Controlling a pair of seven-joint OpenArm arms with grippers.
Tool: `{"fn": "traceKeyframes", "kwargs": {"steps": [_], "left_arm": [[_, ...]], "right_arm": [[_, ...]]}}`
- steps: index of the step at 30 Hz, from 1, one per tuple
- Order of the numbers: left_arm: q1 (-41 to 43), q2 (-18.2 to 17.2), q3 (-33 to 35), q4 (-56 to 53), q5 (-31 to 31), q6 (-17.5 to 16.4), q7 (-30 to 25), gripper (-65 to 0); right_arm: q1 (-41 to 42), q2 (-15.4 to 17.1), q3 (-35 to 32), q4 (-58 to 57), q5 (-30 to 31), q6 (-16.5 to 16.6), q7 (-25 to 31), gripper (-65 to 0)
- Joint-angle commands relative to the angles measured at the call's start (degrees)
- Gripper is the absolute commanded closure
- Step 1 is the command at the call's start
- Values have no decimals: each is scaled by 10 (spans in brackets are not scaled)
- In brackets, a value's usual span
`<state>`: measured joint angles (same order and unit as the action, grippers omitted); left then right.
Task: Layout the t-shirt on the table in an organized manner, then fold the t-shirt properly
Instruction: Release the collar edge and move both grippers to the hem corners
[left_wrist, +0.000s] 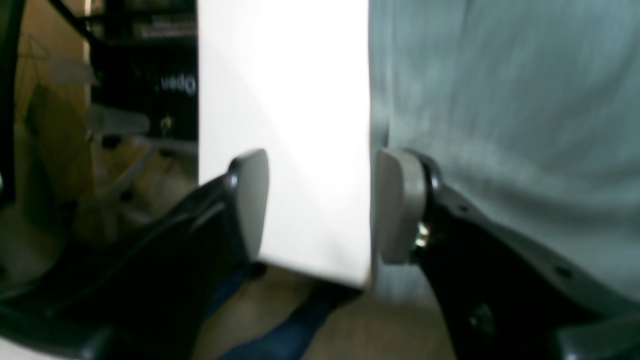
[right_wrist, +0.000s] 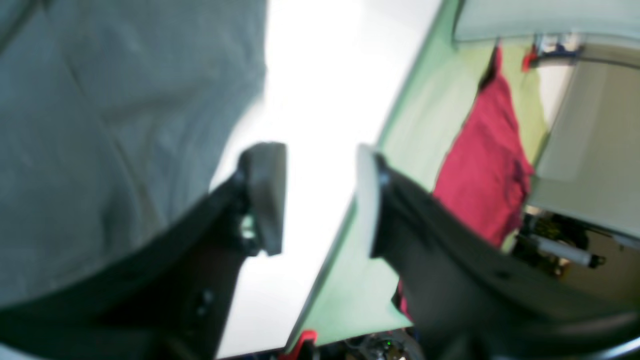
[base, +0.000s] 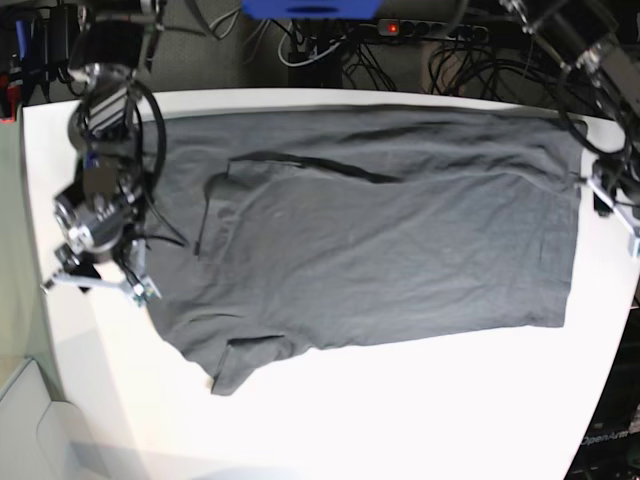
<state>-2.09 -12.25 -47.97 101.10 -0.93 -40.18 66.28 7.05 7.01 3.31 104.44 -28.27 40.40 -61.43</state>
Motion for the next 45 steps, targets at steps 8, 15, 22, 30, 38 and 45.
{"fn": "traceKeyframes", "kwargs": {"steps": [8,15,22,30,38,45], "left_arm": [[-111,-10,5,-95,13,2,-7,-557],[-166,-5,27,-157,110,2,-101,-564],[-168,-5,50,-154,125,2,-103,-564],[-167,-5,49,-153,125,2,-103,-563],[-167,-4,51,-157,123,2,-103,-563],[-166,9,51,-160,125,2,-108,-563]], "right_arm": [[171,-6,-14,-253,-5,-4,61,-447],[274,-15,-13,-444,-5,-4,176,-447],[355,-14,81,-596,-5,-4,279,-448],[378,-2,186,-684,-5,-4,344,-448],[378,14,243,-705,-4,-4,394,-448],[377,22,278,-706,-4,-4,421,-449]]}}
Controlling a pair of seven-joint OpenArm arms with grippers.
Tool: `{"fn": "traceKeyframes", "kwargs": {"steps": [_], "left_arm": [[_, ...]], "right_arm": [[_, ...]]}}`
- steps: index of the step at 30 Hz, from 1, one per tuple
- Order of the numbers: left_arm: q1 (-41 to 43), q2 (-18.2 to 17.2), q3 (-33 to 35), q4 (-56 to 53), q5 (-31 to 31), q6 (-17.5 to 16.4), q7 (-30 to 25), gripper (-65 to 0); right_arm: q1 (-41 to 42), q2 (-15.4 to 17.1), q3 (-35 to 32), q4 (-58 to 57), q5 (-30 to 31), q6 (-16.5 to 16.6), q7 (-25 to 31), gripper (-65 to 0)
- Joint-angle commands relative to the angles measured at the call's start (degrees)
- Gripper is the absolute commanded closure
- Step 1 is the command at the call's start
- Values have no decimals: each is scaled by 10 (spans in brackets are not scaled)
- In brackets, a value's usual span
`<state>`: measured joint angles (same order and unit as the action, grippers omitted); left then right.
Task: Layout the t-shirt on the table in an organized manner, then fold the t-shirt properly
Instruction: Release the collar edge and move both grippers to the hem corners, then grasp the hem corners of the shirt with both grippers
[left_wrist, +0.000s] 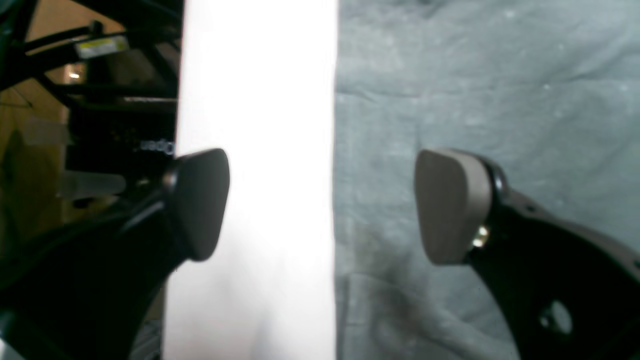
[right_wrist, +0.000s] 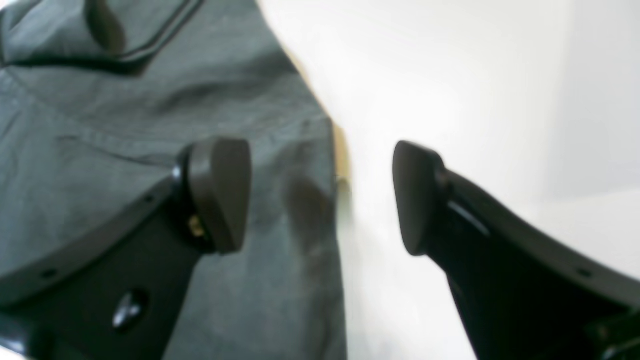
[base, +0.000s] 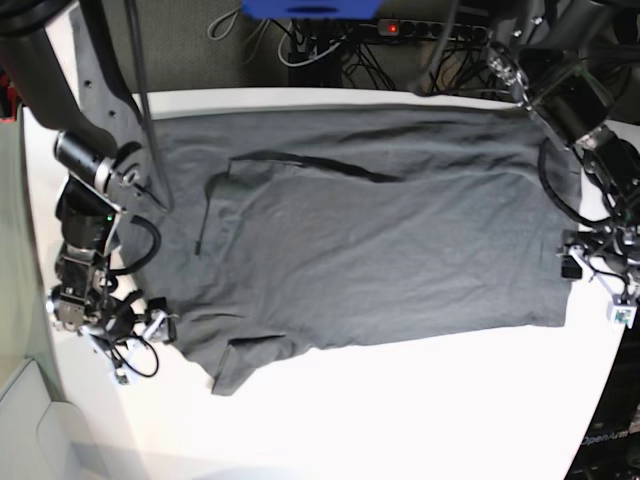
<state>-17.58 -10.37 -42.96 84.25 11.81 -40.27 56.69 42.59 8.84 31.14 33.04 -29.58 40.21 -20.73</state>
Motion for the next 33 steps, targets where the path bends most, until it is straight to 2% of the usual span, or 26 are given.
{"fn": "traceKeyframes", "kwargs": {"steps": [1,13,15,17,22,33], "left_arm": [[-11,-9,1,8,-3,3,-12,-563],[-14,-3,1,7,-3,3,-14,-563],[-15,-4,1,7,-3,3,-14,-563],[-16,-7,1,6,-3,3,-15,-563],[-26,-8,1,-34,-2,3,-56,-563],[-42,-15,0,-65,-2,3,-103,-567]], "right_arm": [[17,3,0,8,9,-2,14,-449],[-22,-11,-1,8,10,-2,17,-444],[-25,-12,-1,8,10,-2,20,-402],[-26,-18,0,8,10,-2,36,-310],[-32,-21,1,8,9,-2,65,-13],[-51,-2,2,9,9,-2,68,0]]}}
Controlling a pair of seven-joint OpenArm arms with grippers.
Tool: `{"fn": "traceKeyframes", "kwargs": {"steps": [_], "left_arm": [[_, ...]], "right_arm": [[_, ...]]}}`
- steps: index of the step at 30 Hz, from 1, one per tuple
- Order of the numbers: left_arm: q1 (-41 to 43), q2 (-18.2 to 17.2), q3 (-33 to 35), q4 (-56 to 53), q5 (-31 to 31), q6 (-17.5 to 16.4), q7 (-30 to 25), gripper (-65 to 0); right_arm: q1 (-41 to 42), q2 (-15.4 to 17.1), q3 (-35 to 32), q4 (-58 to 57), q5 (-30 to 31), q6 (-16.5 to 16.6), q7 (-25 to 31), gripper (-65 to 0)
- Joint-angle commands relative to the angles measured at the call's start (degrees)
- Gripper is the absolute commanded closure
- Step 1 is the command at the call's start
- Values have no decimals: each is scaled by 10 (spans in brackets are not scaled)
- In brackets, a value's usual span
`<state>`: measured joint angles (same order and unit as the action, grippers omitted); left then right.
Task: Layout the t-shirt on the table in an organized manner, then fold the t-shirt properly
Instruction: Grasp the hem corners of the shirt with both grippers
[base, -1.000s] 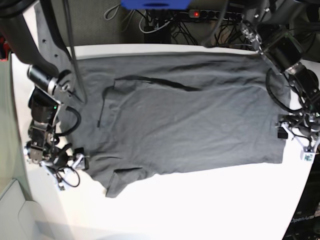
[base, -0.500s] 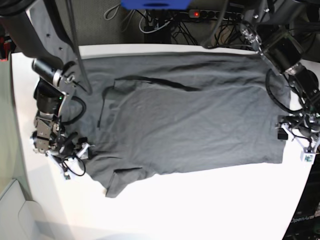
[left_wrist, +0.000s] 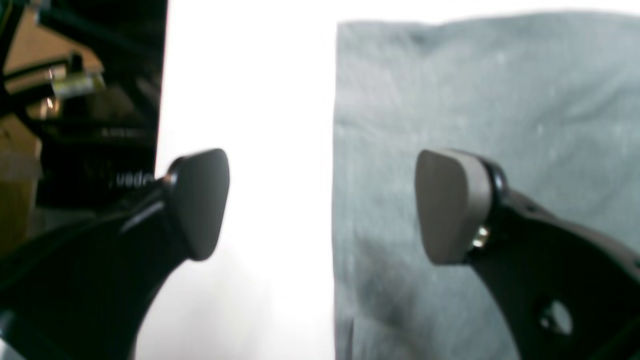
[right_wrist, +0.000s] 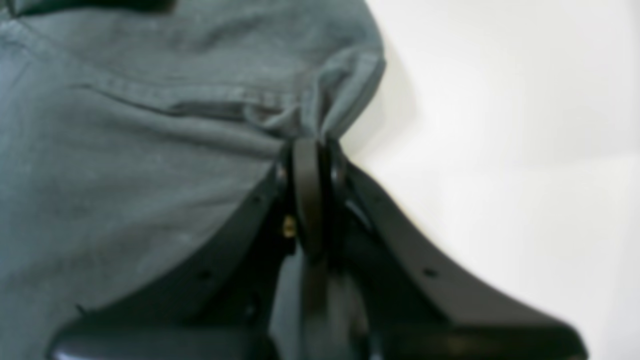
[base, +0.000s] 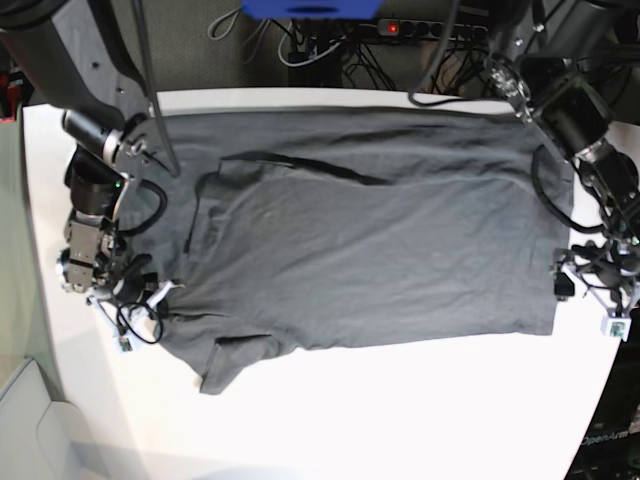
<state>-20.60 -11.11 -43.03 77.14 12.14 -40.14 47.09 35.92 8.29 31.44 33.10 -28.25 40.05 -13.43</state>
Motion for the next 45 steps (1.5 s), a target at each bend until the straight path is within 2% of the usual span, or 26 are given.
{"fn": "traceKeyframes", "kwargs": {"steps": [1,8,11,13,17,21,27,30,33,43,45], "left_arm": [[-12,-8,1,-3,-5,1,-14,-567],[-24,-12,0,-63,-6,1,-67,-567],[-40,-11,0,-102,-10,2,-112,-568],[-52,-11,0,-138,-11,33,-143,-570],[-78,-10,2,-201,-11,66,-187,-615],[-116,-27,2,-306,-11,102,-252,-620],[-189,-67,2,-496,-8,112,-342,-620],[-204,-72,2,-543,-6,113,-379,-620],[-207,-77,3,-565,-6,113,-398,-620],[-182,-77,-1,-568,-11,113,-398,-620],[-178,-77,-1,-567,-11,121,-398,-620]], "right_arm": [[15,9,-1,8,-5,-1,-7,0],[4,13,0,9,-5,-1,-8,0],[3,13,0,9,-5,-1,-9,0],[3,12,0,9,-5,-1,-9,0],[3,11,0,9,-5,-1,-9,0],[3,11,0,9,-5,-1,-9,0],[3,12,-1,9,-5,-1,-9,0],[3,14,-1,9,-5,-1,-9,0],[3,14,-1,9,-5,-1,-9,0],[3,19,-1,10,-5,-1,-9,0],[3,19,-1,10,-5,-1,-9,0]]}}
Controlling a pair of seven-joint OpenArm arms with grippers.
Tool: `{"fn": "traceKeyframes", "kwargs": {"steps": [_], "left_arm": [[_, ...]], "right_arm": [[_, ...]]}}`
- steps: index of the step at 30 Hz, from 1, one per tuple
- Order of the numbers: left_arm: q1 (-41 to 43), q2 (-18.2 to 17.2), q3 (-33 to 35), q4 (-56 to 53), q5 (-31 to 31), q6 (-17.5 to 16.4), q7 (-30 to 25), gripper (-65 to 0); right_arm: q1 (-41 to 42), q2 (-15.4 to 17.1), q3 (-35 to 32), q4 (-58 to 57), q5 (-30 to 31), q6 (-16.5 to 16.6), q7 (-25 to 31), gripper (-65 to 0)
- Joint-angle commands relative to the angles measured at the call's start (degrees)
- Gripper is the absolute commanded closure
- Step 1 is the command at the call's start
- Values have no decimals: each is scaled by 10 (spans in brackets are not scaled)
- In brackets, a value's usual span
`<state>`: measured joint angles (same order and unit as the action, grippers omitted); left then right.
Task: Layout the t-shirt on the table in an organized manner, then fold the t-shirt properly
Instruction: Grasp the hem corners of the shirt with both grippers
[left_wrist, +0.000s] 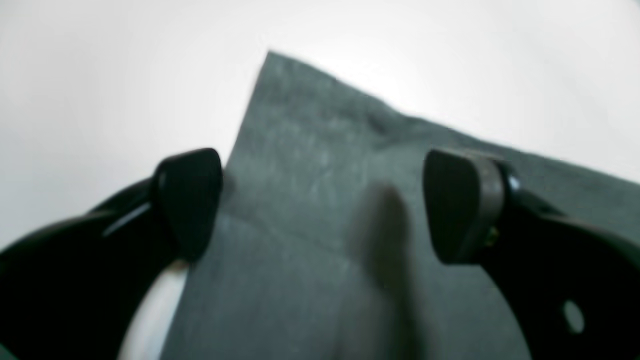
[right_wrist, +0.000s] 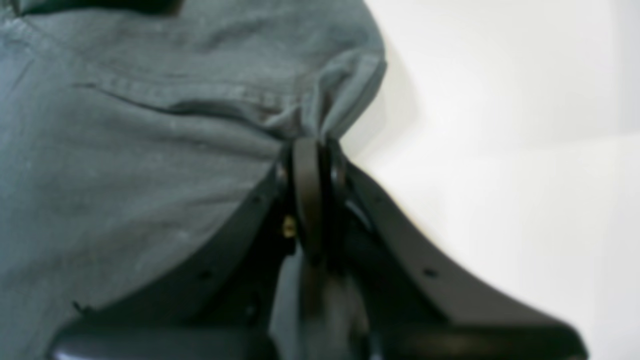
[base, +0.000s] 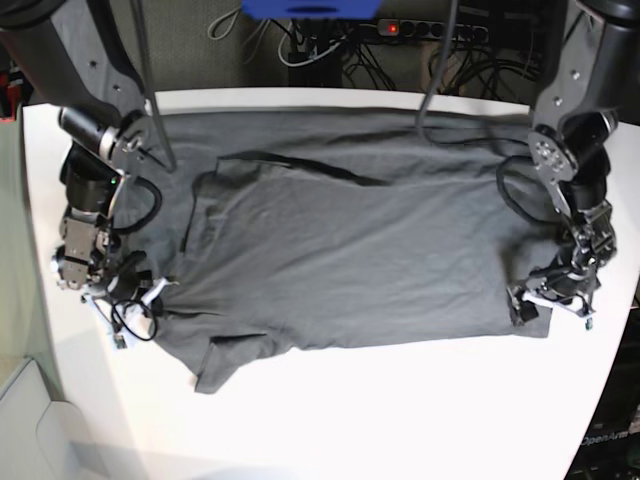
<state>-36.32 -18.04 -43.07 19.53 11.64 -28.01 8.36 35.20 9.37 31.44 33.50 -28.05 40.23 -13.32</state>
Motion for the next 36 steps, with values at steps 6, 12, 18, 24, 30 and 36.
{"fn": "traceKeyframes", "kwargs": {"steps": [6,12,18,24,30,36], "left_arm": [[-2,-5,2,14,-6,82,-11,-620],[-1,-3,2,14,-6,82,-11,-619],[-2,12,14,14,-1,81,-11,-618],[1,13,95,10,-7,81,-11,-616],[1,13,96,11,-7,81,-11,-407],[1,13,99,14,-7,81,-11,-45]], "right_arm": [[11,8,-1,6,-6,-2,-11,0],[11,8,-1,6,-6,-2,-11,0],[11,8,-1,6,-6,-2,-11,0],[4,8,-2,6,-6,-2,-11,0],[4,8,-2,6,-6,-2,-11,0],[4,6,-2,6,-6,-2,-11,0]]}}
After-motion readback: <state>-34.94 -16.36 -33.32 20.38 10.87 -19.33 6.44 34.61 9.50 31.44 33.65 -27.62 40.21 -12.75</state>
